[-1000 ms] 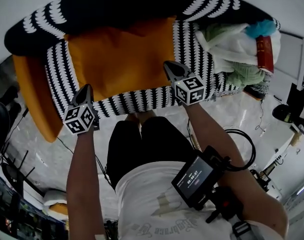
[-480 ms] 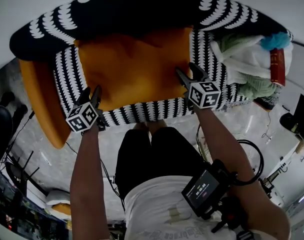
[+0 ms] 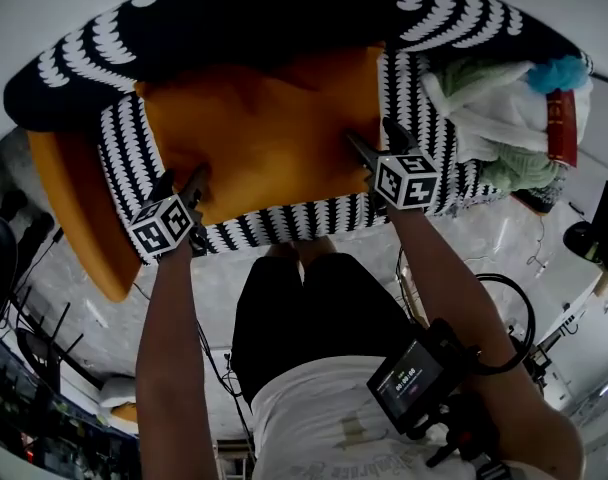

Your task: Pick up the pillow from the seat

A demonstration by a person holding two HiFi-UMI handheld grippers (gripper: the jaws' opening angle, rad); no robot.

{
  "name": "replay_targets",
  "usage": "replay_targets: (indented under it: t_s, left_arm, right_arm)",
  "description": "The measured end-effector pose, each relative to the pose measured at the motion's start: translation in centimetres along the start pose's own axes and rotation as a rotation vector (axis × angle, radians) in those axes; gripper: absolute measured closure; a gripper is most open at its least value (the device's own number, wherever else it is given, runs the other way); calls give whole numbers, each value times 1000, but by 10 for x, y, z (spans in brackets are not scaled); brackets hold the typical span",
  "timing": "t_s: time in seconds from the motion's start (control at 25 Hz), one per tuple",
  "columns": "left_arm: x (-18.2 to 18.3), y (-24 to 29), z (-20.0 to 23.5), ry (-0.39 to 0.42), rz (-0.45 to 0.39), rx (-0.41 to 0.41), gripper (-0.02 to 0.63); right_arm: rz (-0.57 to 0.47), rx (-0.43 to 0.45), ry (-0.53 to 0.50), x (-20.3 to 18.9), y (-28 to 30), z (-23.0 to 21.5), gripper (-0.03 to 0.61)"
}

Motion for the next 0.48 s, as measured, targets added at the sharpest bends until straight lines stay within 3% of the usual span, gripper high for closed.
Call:
replay_targets:
  t_s: [0.16,0.32,0.48]
  left_arm:
    - [-1,2,-2,9,25,22,235]
    - [-1,6,3,-13,43,37,236]
    - [-4,6,3,4,70,10,349]
  right_arm:
    - [66,21,63,-9,9,-9,179]
    - [116,80,134,-14,23,-4,189]
    - [124,140,133,-18,25,6,264]
Point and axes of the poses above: the fingertips, and each gripper's own axes: y forward along the fingers, z to its left, x out of its top, the point moved 2 cm from there along -y, backward along the fingers
